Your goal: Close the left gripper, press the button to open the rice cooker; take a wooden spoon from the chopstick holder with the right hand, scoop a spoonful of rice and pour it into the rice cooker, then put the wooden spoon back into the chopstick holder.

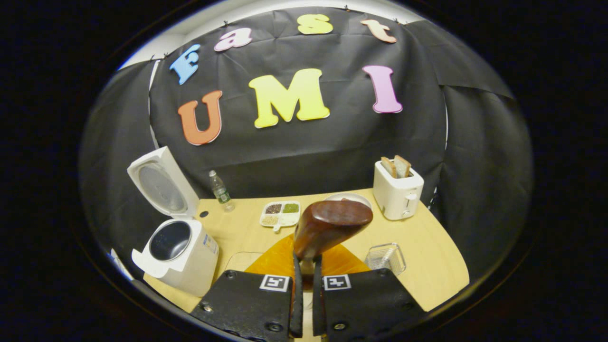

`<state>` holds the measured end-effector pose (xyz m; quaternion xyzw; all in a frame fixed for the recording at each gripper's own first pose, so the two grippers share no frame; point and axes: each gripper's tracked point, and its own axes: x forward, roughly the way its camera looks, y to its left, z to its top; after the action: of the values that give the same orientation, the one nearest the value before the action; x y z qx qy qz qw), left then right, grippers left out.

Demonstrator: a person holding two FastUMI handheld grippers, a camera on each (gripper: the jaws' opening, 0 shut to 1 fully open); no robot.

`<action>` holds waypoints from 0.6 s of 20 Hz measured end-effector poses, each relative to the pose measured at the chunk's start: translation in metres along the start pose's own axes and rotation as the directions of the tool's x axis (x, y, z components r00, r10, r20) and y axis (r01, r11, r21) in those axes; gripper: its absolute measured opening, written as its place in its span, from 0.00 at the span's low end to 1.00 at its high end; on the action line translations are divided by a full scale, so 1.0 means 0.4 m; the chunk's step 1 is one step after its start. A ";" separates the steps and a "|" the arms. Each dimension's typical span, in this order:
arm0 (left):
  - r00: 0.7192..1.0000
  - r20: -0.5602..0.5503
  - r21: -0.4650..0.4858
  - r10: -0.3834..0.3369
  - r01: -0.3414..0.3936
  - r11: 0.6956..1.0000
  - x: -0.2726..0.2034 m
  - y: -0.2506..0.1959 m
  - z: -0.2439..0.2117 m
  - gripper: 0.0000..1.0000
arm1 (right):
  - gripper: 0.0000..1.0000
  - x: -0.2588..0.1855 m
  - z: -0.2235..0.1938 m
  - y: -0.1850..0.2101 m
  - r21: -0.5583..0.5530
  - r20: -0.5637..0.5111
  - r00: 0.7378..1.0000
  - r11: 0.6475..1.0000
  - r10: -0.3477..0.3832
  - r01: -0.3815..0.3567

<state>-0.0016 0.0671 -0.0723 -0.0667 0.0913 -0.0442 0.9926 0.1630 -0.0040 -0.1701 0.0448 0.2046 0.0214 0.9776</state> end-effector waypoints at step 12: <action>0.999 -0.035 -0.052 0.039 -0.041 0.998 -0.044 0.122 -0.049 0.94 | 0.13 0.197 -0.220 0.084 -0.446 -0.093 0.985 0.890 -0.147 0.091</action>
<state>-0.0188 0.1146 -0.0952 -0.0902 0.1109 -0.0229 0.9895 0.1987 0.0410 -0.2785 -0.1913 0.2573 0.0100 0.9471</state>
